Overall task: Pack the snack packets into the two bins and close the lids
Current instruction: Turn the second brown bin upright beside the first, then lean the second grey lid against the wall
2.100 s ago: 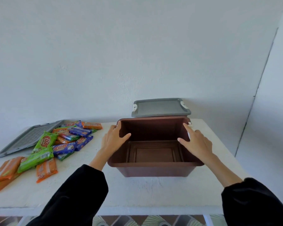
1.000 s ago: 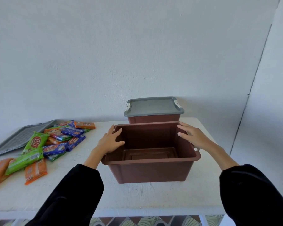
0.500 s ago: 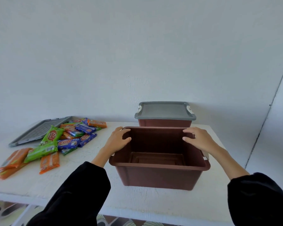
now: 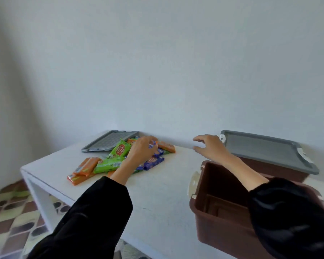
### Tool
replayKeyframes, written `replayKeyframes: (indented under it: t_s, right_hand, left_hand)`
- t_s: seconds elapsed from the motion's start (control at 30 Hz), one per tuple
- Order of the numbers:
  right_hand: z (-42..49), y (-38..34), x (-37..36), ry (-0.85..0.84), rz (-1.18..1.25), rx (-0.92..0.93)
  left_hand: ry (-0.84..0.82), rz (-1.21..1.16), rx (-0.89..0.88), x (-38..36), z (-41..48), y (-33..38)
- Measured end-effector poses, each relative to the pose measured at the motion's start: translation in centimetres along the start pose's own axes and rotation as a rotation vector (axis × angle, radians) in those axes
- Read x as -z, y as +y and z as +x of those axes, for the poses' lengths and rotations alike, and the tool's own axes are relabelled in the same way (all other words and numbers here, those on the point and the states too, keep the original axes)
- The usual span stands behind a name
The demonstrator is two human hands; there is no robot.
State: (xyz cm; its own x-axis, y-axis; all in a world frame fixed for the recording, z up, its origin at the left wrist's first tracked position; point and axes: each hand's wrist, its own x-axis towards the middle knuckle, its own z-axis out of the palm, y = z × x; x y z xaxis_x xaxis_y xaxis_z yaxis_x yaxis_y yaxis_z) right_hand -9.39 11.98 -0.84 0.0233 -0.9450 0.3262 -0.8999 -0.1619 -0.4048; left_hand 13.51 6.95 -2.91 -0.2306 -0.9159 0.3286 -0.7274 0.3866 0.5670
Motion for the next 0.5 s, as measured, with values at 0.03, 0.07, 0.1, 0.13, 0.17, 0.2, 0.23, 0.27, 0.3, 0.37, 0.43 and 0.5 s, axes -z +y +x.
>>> replayKeyframes:
  t_s: [0.03, 0.07, 0.1, 0.13, 0.17, 0.2, 0.23, 0.27, 0.3, 0.37, 0.43, 0.5]
  right_hand:
    - [1.5, -1.4, -1.0, -0.017, 0.0, 0.021]
    - [3.1, -2.9, -2.1, -0.034, 0.003, 0.04]
    - [4.5, -4.3, -3.3, -0.052, 0.015, 0.05]
    - [6.0, -5.6, -4.5, -0.065, 0.029, 0.055]
    - [7.5, -7.0, -5.8, -0.076, 0.042, 0.058]
    - [9.0, -8.3, -7.1, -0.085, 0.053, 0.063]
    - [10.4, -9.5, -8.4, -0.098, 0.063, 0.064]
    - [11.7, -10.7, -9.6, -0.112, 0.074, 0.062]
    - [12.9, -11.8, -10.8, -0.125, 0.087, 0.057]
    - [15.4, -13.7, -12.9, -0.146, 0.1, 0.044]
    - [17.6, -15.0, -14.9, -0.165, 0.11, 0.029]
    - [19.7, -15.9, -16.9, -0.199, 0.106, 0.019]
  left_hand:
    - [0.012, 0.009, 0.018, 1.0, 0.6, -1.5]
    - [0.025, 0.014, 0.034, 2.0, 1.2, -3.0]
    - [0.035, 0.019, 0.051, 3.0, 1.8, -4.5]
    - [0.048, 0.028, 0.064, 4.0, 2.5, -6.0]
    - [0.058, 0.04, 0.078, 5.1, 3.2, -7.5]
    - [0.067, 0.055, 0.09, 6.2, 4.0, -9.1]
    - [0.07, 0.07, 0.101, 7.1, 4.7, -10.7]
    - [0.066, 0.082, 0.109, 8.1, 5.5, -12.4]
    - [0.054, 0.09, 0.12, 8.9, 6.2, -14.0]
    - [0.033, 0.095, 0.156, 10.3, 7.7, -17.0]
    - [0.026, 0.085, 0.199, 11.2, 9.4, -19.9]
    - [0.009, 0.081, 0.23, 11.4, 11.1, -22.4]
